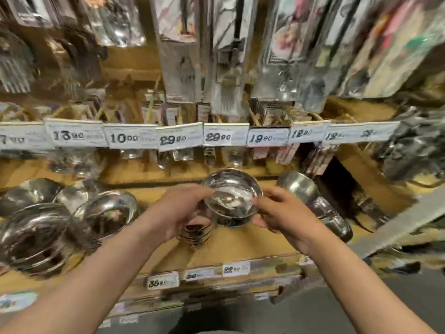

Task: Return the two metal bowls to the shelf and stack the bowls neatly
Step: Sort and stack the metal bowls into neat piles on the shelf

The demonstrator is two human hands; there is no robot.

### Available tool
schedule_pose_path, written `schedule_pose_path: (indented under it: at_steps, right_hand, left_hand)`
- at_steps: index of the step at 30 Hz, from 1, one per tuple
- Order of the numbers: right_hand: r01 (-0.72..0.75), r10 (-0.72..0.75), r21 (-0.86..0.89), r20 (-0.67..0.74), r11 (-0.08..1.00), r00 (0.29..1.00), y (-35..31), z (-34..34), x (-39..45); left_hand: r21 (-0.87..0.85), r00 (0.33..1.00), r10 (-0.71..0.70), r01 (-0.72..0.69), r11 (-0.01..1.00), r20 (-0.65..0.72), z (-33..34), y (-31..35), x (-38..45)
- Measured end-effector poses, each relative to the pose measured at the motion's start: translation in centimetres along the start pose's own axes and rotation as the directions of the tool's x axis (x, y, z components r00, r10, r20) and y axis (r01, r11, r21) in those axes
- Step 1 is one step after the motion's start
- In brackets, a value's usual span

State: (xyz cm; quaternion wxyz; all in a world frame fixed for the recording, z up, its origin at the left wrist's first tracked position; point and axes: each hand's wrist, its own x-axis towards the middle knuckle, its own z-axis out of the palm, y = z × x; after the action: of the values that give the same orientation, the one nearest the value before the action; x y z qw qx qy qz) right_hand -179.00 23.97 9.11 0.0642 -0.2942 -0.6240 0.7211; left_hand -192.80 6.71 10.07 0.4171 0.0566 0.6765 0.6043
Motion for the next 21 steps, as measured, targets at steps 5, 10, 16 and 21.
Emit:
schedule_pose_path:
  at_steps: [5,10,16,21]
  right_hand:
    - [0.007,-0.008,0.021,0.094,1.0,0.996,-0.3,-0.4,2.5]
    - [0.057,-0.048,-0.042,0.203,0.997,0.978,-0.3,2.2,4.7]
    - [0.088,-0.051,-0.123,0.281,0.989,0.959,0.4,4.6,7.2]
    - [0.056,-0.009,-0.176,0.257,0.983,0.966,1.5,4.9,9.2]
  left_hand:
    - [0.063,0.975,0.119,-0.109,0.992,-0.187,0.0,0.0,0.6]
    - [0.115,0.907,0.163,-0.128,0.985,-0.388,-2.3,-1.3,0.5]
    - [0.092,0.87,0.102,-0.066,0.994,-0.482,-4.1,-2.1,1.4]
    - [0.071,0.859,0.088,-0.06,0.996,-0.504,-4.3,-3.0,2.4]
